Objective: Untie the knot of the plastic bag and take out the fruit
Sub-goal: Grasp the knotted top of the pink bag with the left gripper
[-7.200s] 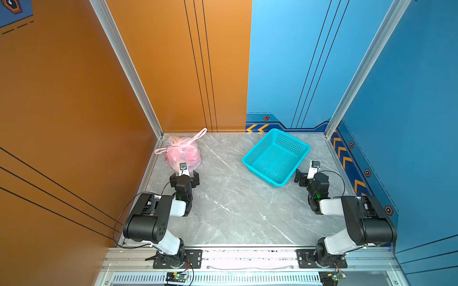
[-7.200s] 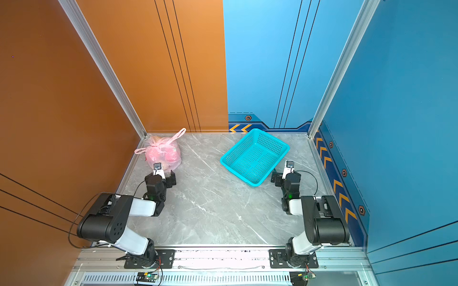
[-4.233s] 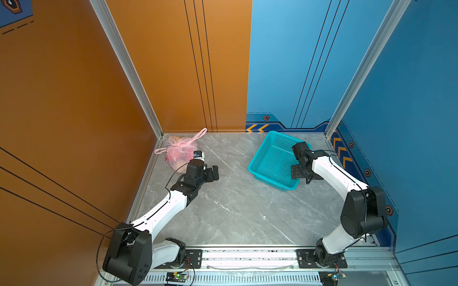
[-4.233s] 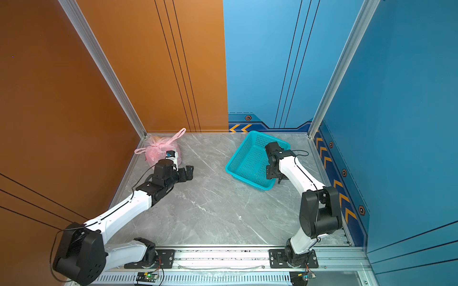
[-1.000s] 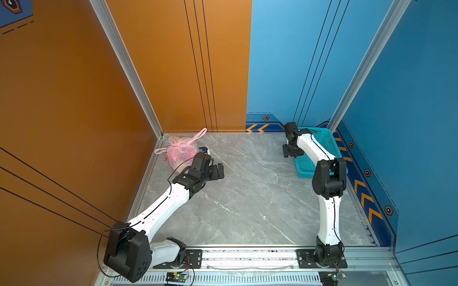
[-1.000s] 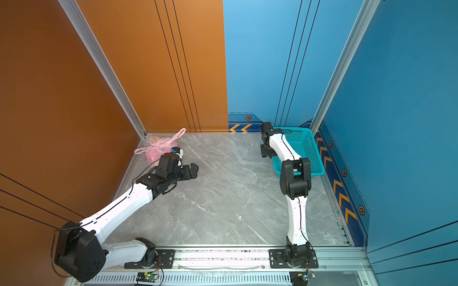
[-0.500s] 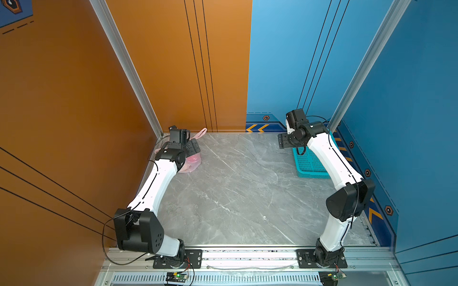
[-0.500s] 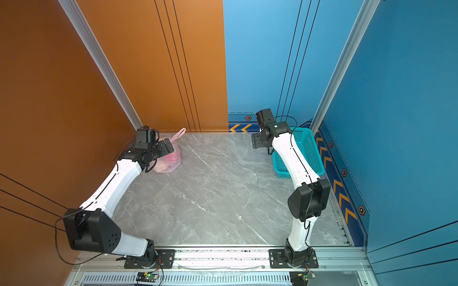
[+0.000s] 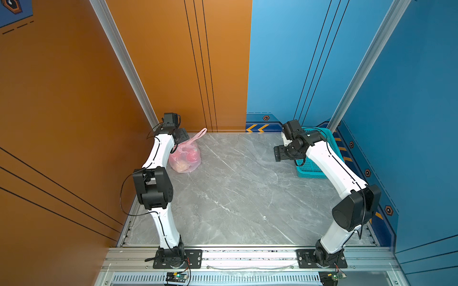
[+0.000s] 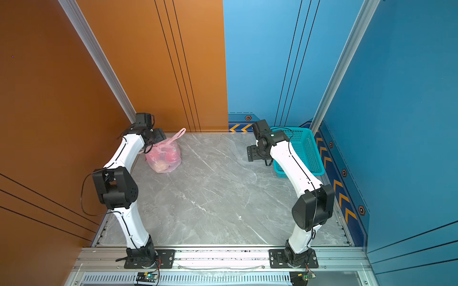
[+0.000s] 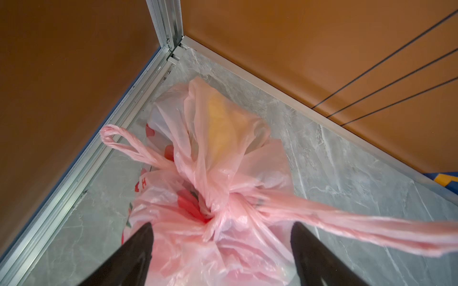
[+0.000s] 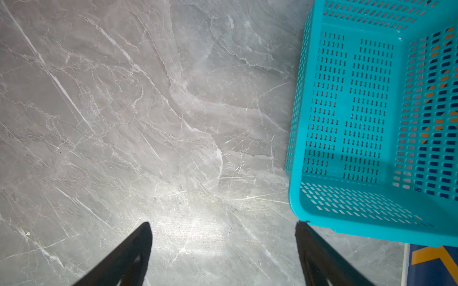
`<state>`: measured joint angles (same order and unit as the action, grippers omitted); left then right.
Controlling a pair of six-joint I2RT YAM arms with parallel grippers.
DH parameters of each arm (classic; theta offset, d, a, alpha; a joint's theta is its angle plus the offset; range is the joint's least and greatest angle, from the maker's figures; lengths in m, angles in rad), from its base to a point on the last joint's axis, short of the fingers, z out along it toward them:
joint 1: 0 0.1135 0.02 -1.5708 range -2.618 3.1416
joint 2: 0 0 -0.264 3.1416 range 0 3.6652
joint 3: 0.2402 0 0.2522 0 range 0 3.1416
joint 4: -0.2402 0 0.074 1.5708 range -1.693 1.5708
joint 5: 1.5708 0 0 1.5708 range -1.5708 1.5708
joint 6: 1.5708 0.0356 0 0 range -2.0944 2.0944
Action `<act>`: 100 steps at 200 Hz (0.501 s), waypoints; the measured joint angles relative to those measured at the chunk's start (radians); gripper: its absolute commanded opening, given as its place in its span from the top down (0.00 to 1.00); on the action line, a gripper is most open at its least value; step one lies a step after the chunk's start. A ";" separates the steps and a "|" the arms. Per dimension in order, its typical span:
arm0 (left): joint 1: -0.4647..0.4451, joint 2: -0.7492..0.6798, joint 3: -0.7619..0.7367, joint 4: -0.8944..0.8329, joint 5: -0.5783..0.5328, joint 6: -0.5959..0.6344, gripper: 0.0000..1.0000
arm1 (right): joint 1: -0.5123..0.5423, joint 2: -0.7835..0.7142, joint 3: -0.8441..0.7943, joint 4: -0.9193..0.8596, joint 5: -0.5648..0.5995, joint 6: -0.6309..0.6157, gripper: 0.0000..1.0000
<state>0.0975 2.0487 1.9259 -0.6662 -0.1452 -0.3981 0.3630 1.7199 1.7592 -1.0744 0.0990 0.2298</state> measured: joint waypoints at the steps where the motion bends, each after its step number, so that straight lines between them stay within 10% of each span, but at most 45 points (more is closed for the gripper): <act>1: 0.001 0.003 0.005 -0.002 0.001 0.001 0.23 | 0.000 -0.001 -0.001 0.000 0.000 0.000 0.07; 60: 0.014 0.206 0.201 -0.147 0.057 0.035 0.34 | 0.000 -0.048 -0.012 -0.011 0.001 0.019 0.05; 100: 0.013 0.228 0.216 -0.191 0.066 0.046 0.70 | 0.000 -0.054 -0.024 -0.016 0.001 0.031 0.05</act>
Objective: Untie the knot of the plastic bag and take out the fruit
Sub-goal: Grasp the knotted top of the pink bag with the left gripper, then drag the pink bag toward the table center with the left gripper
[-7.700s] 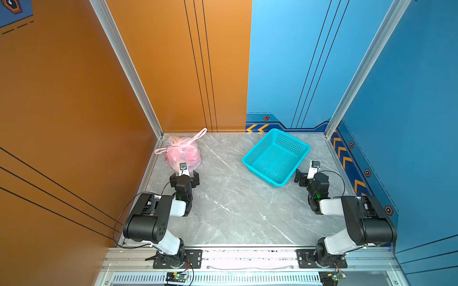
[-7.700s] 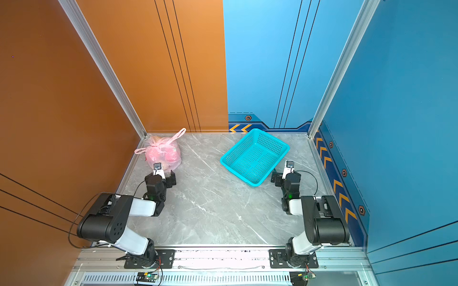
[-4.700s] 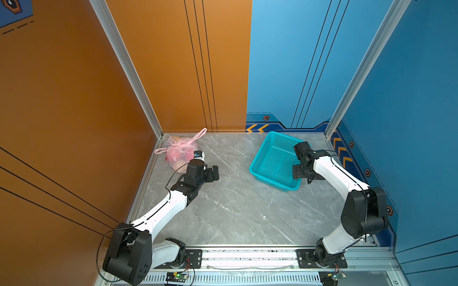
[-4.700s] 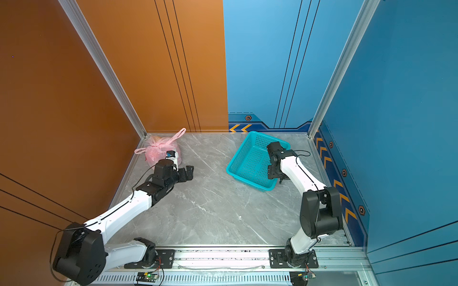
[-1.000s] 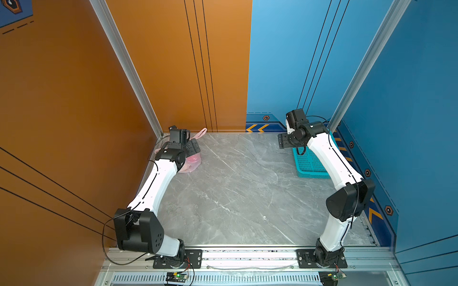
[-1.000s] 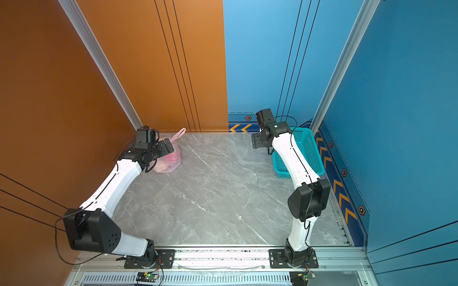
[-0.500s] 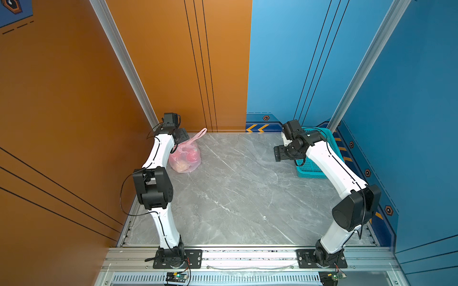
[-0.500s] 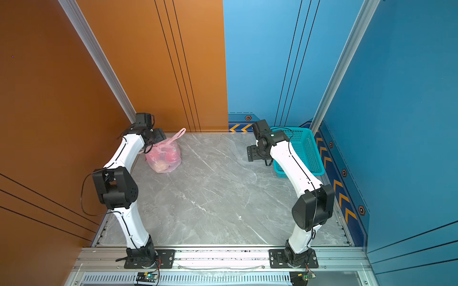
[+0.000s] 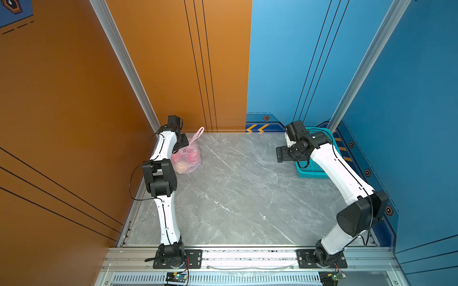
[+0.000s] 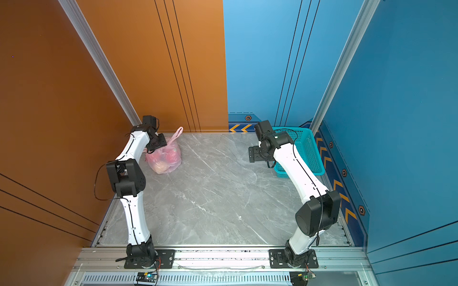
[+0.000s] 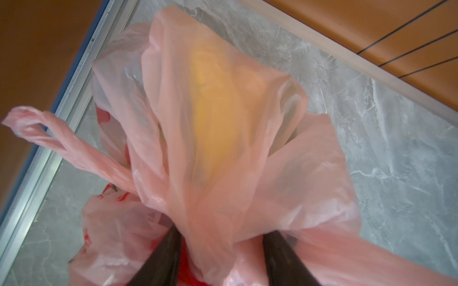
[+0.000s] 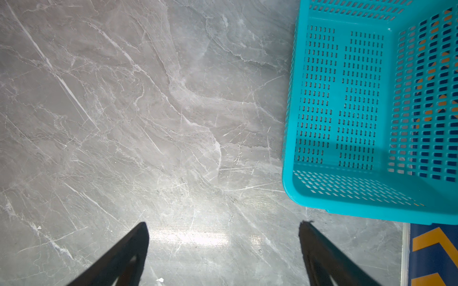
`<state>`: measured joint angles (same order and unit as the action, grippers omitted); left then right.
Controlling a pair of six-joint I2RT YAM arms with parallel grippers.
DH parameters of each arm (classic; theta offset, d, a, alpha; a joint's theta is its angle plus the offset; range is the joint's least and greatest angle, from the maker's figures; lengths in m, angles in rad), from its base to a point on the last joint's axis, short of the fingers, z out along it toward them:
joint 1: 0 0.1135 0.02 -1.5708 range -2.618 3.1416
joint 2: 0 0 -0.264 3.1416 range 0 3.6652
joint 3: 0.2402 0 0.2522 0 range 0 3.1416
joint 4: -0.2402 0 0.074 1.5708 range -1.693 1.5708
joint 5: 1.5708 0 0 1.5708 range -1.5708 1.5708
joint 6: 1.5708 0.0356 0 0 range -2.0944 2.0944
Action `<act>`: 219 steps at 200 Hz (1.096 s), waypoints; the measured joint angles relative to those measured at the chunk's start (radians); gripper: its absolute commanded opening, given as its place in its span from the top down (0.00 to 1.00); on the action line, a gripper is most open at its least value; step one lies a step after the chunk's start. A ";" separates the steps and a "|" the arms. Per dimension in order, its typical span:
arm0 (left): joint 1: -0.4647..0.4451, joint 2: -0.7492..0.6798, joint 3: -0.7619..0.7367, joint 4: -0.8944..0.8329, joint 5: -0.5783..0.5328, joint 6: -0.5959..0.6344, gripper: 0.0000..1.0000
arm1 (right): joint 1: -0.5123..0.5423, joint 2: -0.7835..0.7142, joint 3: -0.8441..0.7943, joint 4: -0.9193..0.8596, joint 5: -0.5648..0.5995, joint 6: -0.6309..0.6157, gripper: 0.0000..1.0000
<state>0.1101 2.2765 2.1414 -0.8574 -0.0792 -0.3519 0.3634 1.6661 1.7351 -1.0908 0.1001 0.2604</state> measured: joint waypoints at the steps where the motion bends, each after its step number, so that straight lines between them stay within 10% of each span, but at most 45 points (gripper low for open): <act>1: 0.000 0.000 0.000 -0.001 0.001 0.006 0.71 | 0.000 0.000 0.000 0.000 0.000 0.000 0.05; 44: -0.012 0.000 -0.002 -0.023 0.013 -0.005 1.00 | 0.000 0.000 0.000 -0.001 0.000 0.003 0.05; 219: -0.481 -0.317 -0.398 -0.029 0.311 0.146 1.00 | -0.063 -0.053 -0.065 0.002 -0.069 -0.008 0.05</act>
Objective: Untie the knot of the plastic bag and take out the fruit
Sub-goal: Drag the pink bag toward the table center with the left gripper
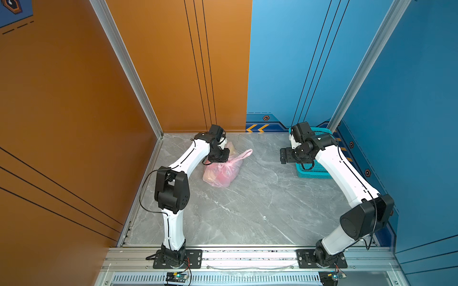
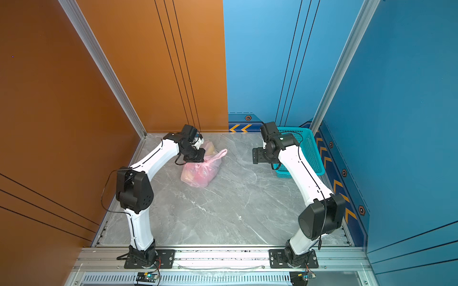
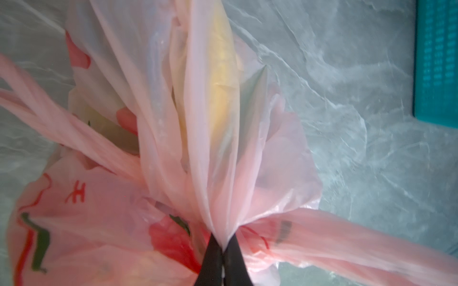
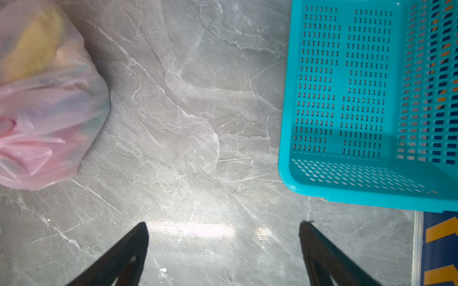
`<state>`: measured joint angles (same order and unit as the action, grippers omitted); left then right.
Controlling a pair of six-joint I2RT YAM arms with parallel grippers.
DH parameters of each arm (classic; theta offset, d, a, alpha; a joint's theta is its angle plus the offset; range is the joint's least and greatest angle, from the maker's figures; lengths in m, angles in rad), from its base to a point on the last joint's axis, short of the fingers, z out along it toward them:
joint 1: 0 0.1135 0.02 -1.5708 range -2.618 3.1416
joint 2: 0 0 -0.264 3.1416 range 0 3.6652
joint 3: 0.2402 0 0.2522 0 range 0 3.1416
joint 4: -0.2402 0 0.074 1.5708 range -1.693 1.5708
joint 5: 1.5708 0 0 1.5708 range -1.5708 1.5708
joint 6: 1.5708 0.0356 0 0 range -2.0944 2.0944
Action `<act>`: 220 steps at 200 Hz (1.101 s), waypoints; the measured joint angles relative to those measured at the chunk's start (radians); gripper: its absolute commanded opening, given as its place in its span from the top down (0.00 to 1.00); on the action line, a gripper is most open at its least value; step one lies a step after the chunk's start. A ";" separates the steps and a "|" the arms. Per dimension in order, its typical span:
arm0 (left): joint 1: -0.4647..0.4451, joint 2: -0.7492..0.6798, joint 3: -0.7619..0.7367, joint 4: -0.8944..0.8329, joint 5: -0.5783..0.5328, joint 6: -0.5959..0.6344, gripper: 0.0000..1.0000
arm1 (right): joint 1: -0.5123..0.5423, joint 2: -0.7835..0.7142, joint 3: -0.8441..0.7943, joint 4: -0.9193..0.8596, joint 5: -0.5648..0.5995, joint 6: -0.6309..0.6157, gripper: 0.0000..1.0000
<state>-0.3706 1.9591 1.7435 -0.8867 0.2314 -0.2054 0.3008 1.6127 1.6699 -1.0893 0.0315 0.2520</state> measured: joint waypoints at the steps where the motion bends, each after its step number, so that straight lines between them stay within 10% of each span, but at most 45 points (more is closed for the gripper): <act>1: -0.004 -0.004 -0.005 0.000 0.003 0.000 1.00 | -0.001 -0.001 -0.001 0.000 -0.002 0.000 0.05; 118: -0.400 -0.356 -0.432 0.024 0.063 -0.001 1.00 | -0.016 -0.076 -0.180 0.067 -0.180 -0.073 0.04; 152: -0.407 -0.385 -0.436 0.037 0.014 -0.024 0.60 | 0.061 -0.076 -0.240 0.129 -0.274 -0.137 0.04; 220: -0.491 -0.597 -0.546 0.081 -0.187 -0.187 0.38 | 0.142 -0.113 -0.350 0.240 -0.404 -0.221 0.05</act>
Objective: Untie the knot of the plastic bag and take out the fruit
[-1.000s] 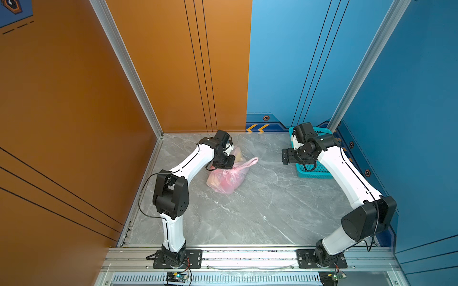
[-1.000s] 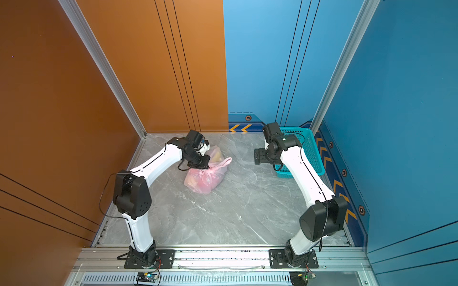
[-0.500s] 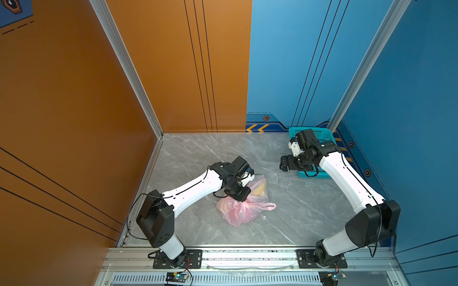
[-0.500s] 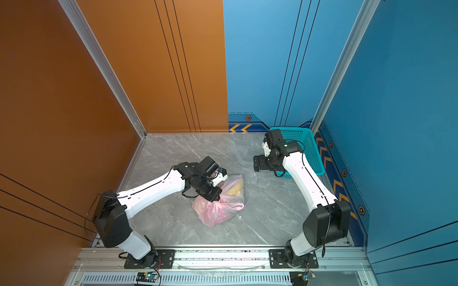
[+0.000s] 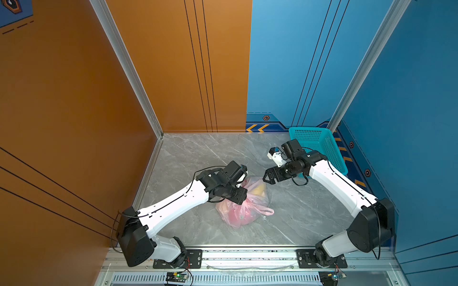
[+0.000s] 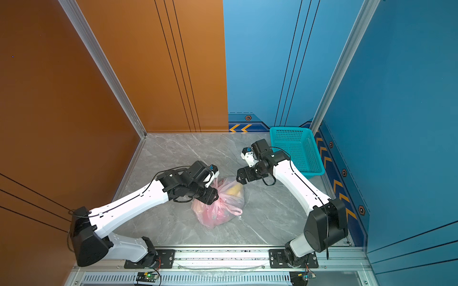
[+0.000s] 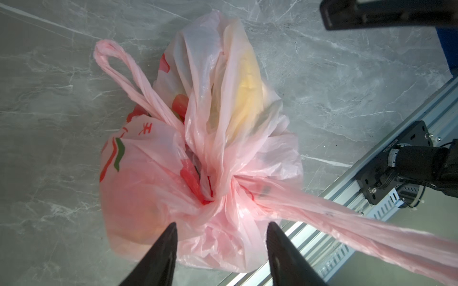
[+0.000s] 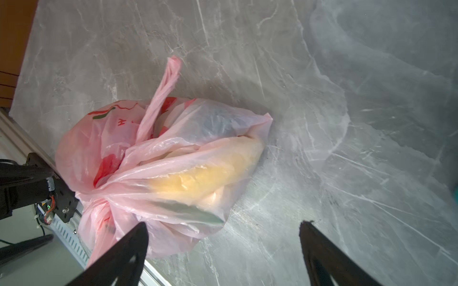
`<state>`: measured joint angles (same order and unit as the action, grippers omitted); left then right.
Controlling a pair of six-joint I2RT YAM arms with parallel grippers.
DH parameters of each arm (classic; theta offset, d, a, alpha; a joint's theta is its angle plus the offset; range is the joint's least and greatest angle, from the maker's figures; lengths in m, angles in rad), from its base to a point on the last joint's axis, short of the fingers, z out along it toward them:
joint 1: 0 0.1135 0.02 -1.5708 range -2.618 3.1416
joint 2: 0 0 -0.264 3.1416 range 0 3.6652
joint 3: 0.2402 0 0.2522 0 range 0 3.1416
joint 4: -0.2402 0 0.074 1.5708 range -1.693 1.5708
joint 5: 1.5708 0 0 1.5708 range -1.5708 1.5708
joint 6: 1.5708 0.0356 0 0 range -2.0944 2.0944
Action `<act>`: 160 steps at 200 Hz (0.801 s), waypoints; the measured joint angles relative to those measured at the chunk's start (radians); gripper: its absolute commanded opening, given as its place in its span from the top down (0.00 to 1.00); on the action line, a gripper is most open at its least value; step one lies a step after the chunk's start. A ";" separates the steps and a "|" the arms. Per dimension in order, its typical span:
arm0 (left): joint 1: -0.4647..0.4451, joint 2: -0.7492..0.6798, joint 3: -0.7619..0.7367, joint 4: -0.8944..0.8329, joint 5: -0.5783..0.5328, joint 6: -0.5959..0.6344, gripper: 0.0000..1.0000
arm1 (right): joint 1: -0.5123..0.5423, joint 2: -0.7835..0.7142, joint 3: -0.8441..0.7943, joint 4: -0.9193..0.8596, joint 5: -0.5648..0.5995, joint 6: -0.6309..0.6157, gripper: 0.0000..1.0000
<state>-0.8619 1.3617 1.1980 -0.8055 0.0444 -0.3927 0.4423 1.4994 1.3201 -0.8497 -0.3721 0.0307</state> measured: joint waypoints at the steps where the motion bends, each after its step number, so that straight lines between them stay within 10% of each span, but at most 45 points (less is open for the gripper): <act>1: -0.002 -0.003 -0.003 0.000 -0.002 -0.003 0.38 | 0.001 -0.001 -0.002 0.003 -0.002 -0.002 0.05; 119: -0.115 -0.040 -0.286 0.241 -0.210 -0.199 0.37 | 0.116 -0.009 -0.040 0.085 -0.017 -0.058 0.06; 160: -0.115 -0.036 -0.340 0.406 -0.167 -0.208 0.65 | 0.116 0.007 -0.046 0.089 -0.018 -0.081 0.09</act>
<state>-0.9768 1.3258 0.8585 -0.4000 -0.1223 -0.6003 0.5587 1.5066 1.2739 -0.7605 -0.3904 -0.0502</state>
